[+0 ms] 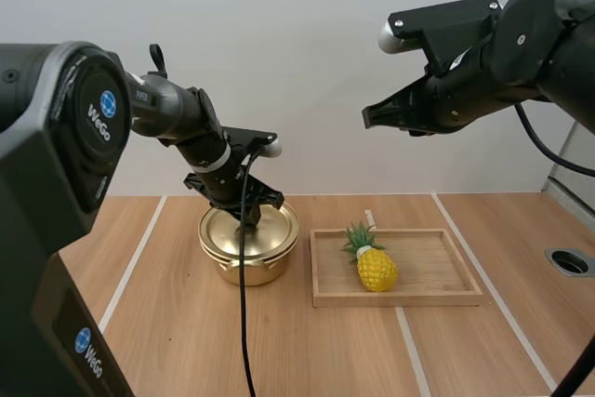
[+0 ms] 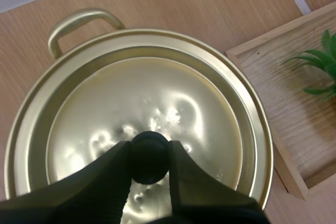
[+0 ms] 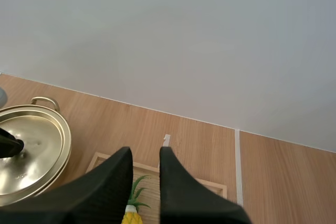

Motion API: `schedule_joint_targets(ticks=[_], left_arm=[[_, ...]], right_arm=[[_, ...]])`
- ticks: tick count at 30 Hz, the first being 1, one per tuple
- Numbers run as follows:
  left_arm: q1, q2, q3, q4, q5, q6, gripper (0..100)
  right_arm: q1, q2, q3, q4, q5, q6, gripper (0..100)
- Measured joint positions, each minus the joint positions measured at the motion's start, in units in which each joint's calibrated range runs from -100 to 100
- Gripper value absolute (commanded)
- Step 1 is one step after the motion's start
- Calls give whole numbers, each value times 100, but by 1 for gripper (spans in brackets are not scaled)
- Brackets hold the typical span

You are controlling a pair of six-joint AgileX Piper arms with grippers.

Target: Open the pot, put the pineapple inside, and close it

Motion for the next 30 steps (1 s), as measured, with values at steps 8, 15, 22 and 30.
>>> schedule_joint_targets(ticks=[8, 15, 22, 30], left_arm=[[0, -1036, 0, 0, -1391, -47, 0], [0, -2174, 0, -111, -2860, -100, 0], [0, -3193, 0, -137, -3887, -103, 0], [0, -4201, 0, -148, -4560, -103, 0]], right_arm=[[0, 0, 0, 0, 0, 0, 32], [0, 0, 0, 10, 246, 0, 32], [0, 0, 0, 112, 676, 0, 32], [0, 0, 0, 138, 1053, 0, 32]])
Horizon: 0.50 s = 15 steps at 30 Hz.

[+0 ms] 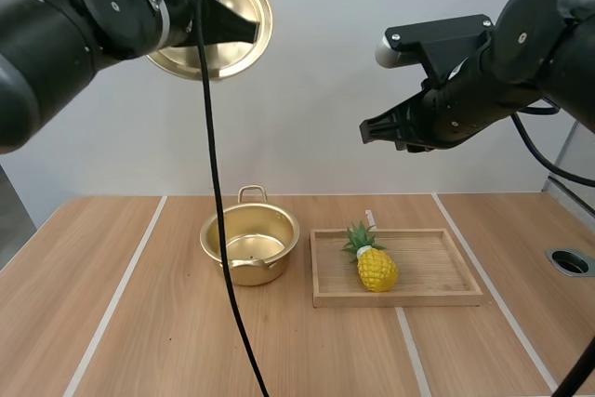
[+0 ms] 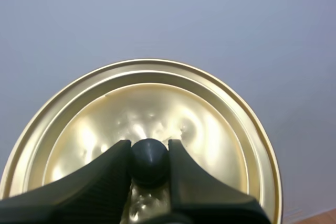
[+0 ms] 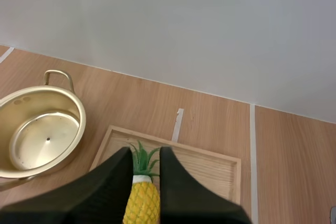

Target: Open the pot, put the pineapple inside, and close it

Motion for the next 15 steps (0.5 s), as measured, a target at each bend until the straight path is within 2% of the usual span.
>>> schedule_joint_targets(ticks=[7, 15], left_arm=[[0, -764, 0, -22, -722, -8, 0], [0, -1272, 0, -32, -838, -8, 0]], right_arm=[[0, 0, 0, 0, 244, 0, 32], [0, 0, 0, 14, 414, 0, 32]])
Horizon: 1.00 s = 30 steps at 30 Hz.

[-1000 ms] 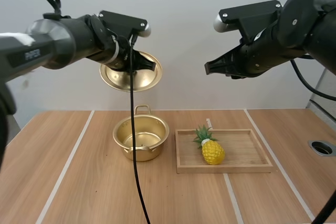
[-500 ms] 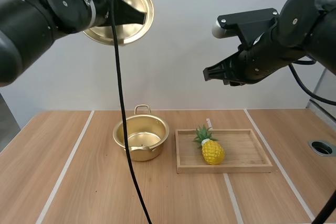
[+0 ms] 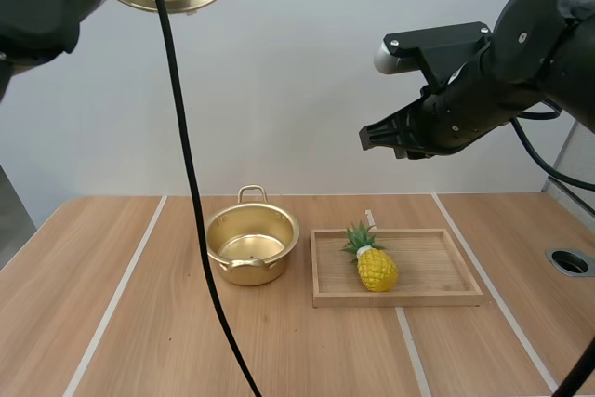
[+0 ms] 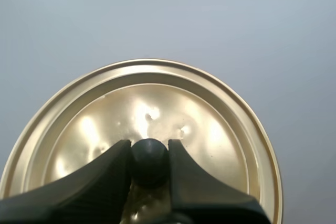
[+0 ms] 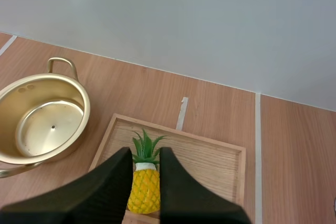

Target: Open the pot, put the pineapple inside, and close it

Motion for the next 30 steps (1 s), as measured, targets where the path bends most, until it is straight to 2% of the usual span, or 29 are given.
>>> schedule_joint_targets(ticks=[15, 17, 21, 22, 23, 30], left_arm=[[0, -97, 0, 0, -182, 0, 0], [0, -97, 0, 0, -182, 0, 0], [0, -97, 0, 0, -182, 0, 0], [0, -97, 0, 0, -182, 0, 0], [0, -97, 0, 0, -182, 0, 0], [0, -97, 0, 0, -182, 0, 0]], right_arm=[[0, 256, 0, 468, 180, -339, 34], [0, 256, 0, 468, 180, -367, 46], [0, 256, 0, 468, 311, -491, 88], [0, 256, 0, 468, 359, -527, 96], [0, 256, 0, 468, 427, -541, 100], [0, 301, 105, 468, 649, -580, 100]])
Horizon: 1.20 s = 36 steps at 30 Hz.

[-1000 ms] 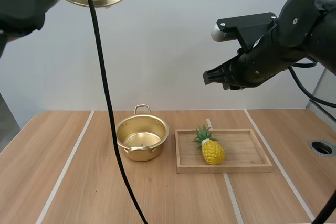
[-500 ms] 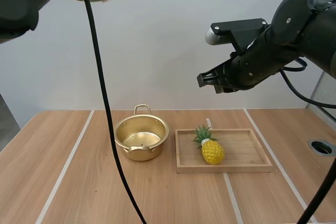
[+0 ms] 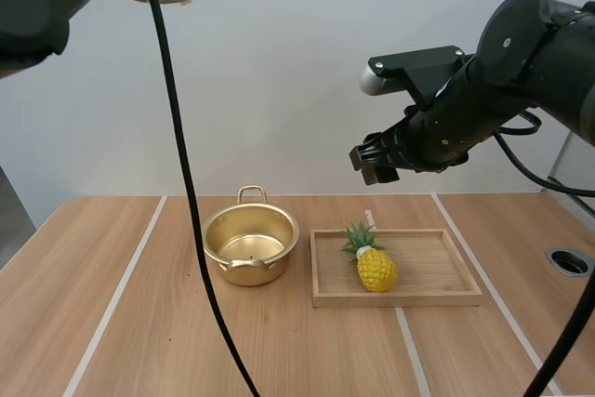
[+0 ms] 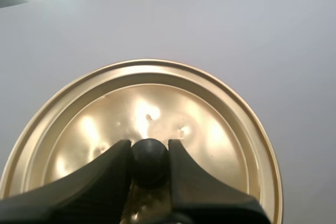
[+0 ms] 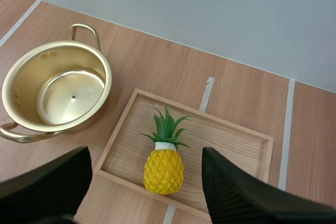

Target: Open the pot, put the pineapple inside, and close it

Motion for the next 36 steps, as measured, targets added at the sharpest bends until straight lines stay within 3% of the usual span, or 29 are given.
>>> schedule_joint_targets(ticks=[36], left_arm=[[0, 0, 0, 0, 0, 0, 0]], right_arm=[[0, 2045, 278, 0, -409, -52, 100]])
